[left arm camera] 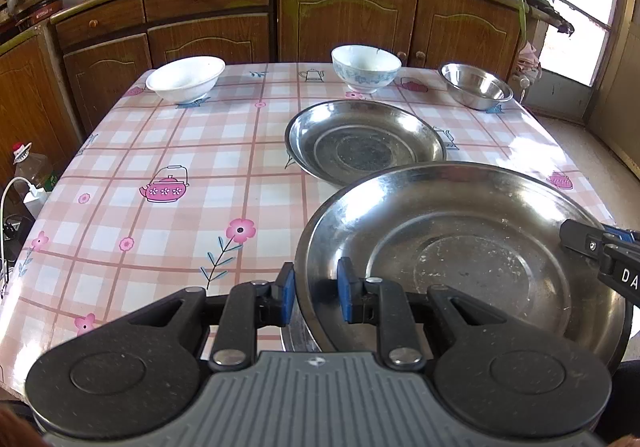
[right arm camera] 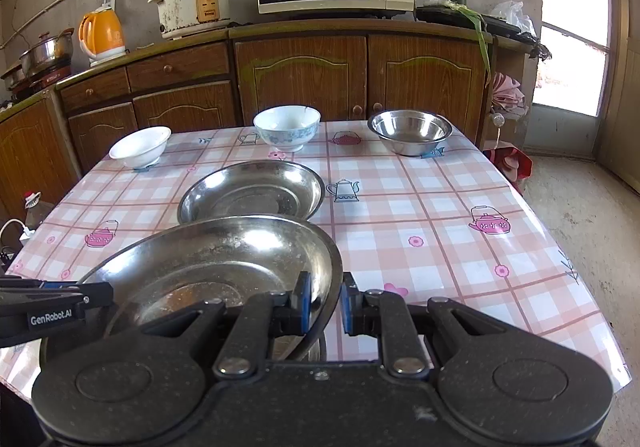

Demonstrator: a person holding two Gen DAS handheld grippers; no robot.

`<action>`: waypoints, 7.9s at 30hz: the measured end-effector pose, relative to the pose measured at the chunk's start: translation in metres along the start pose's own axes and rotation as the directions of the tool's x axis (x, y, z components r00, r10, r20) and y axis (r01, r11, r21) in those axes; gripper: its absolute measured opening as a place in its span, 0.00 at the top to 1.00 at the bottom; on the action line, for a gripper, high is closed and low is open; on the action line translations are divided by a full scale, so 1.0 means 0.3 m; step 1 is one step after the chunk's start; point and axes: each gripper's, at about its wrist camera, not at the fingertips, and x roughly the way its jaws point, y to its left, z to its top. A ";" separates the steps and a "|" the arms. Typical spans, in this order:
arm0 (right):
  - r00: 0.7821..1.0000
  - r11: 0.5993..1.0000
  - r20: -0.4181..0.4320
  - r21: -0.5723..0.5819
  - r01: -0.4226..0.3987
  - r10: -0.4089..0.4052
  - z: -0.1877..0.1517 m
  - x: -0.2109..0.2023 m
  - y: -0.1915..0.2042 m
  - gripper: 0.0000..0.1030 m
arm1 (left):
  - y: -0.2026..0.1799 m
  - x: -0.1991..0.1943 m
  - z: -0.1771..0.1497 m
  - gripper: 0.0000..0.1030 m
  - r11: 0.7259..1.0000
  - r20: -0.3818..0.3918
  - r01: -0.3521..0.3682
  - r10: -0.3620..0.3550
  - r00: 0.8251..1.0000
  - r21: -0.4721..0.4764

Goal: Organize plates and bowls

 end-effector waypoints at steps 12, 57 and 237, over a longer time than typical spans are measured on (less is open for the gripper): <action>0.999 1.000 -0.051 -0.006 0.003 -0.003 -0.047 0.023 -0.010 0.80 | -0.004 0.034 -0.037 0.78 1.000 -0.044 0.015 -0.014 0.999 0.008; 0.990 0.998 -0.144 -0.063 -0.016 0.007 -0.078 0.162 0.062 0.77 | 0.070 0.143 -0.081 0.77 0.999 -0.095 -0.004 0.000 0.995 -0.046; 0.955 0.984 0.252 0.041 -0.174 0.158 0.453 0.002 -0.046 0.78 | 0.006 -0.048 0.418 0.73 0.999 0.328 0.010 -0.024 0.944 0.045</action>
